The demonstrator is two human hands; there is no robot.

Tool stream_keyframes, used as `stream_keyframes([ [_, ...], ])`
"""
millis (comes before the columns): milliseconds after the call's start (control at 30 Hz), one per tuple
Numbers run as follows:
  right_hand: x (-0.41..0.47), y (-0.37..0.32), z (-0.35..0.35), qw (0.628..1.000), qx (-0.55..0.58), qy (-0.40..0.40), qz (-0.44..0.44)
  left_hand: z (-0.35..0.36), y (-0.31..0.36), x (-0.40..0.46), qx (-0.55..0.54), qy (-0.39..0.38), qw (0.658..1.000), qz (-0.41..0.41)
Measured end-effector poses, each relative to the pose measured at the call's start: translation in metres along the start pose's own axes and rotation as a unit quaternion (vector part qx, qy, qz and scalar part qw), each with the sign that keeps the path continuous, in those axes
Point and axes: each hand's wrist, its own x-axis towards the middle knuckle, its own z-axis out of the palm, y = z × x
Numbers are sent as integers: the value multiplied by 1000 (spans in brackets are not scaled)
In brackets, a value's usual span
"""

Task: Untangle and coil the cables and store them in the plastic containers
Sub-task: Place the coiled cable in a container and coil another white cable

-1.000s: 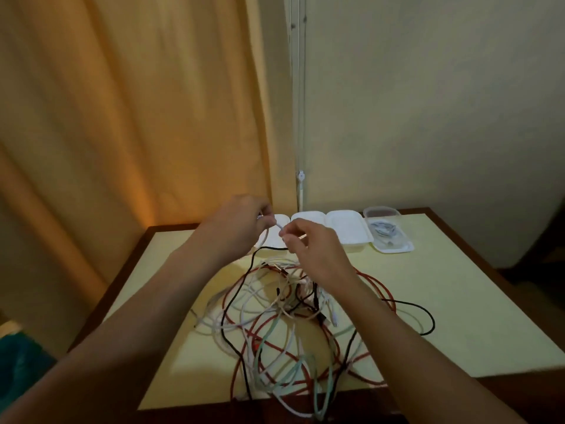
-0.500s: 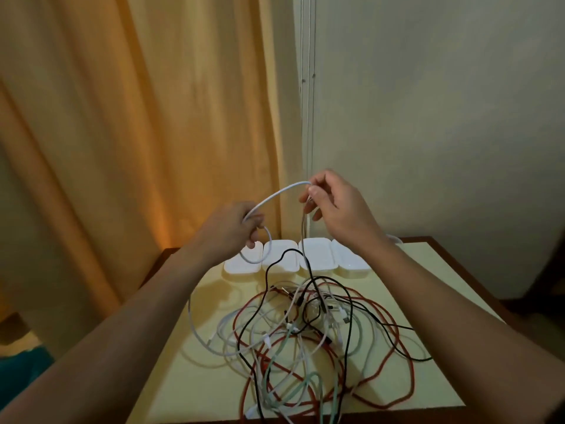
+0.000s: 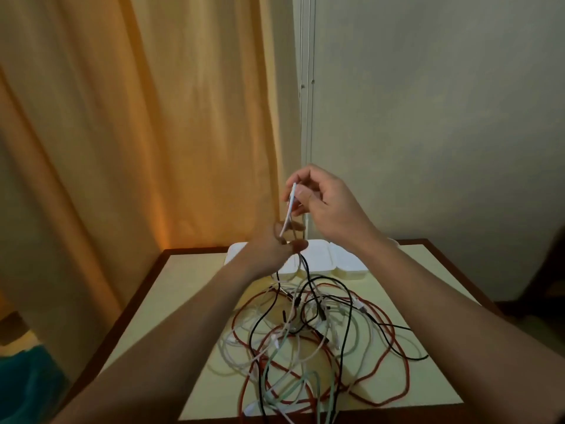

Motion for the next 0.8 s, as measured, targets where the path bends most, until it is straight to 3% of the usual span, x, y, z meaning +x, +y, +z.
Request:
stream_keyframes([
  [67, -6, 5, 2, 1000, 10, 2, 14, 13, -5, 3, -1, 26, 1000, 11],
  [200, -29, 43, 12, 987, -37, 122, 99, 13, -16, 11, -17, 82, 996, 5],
  [233, -40, 56, 16, 982, -71, 113, 134, 11, -19, 14, -26, 93, 995, 1],
  [300, -63, 84, 30, 974, -124, 14, 189, 7, -23, 19, -43, 102, 994, -3],
  [367, -84, 115, 41, 962, -180, -82, 191, 1, -24, 22, -87, 112, 990, -5],
  [533, -103, 159, 36, 915, -318, -84, 232, -28, -22, 25, -126, 166, 978, 2],
  [633, -112, 162, 33, 879, -355, -162, 274, -44, -23, 29, -147, 183, 972, 6],
  [700, -109, 161, 35, 887, -339, -156, 271, -50, -20, 30, -179, 185, 966, 6],
  [800, -94, 135, 38, 938, -153, -105, 292, -57, -14, 29, -222, 183, 958, 15],
])
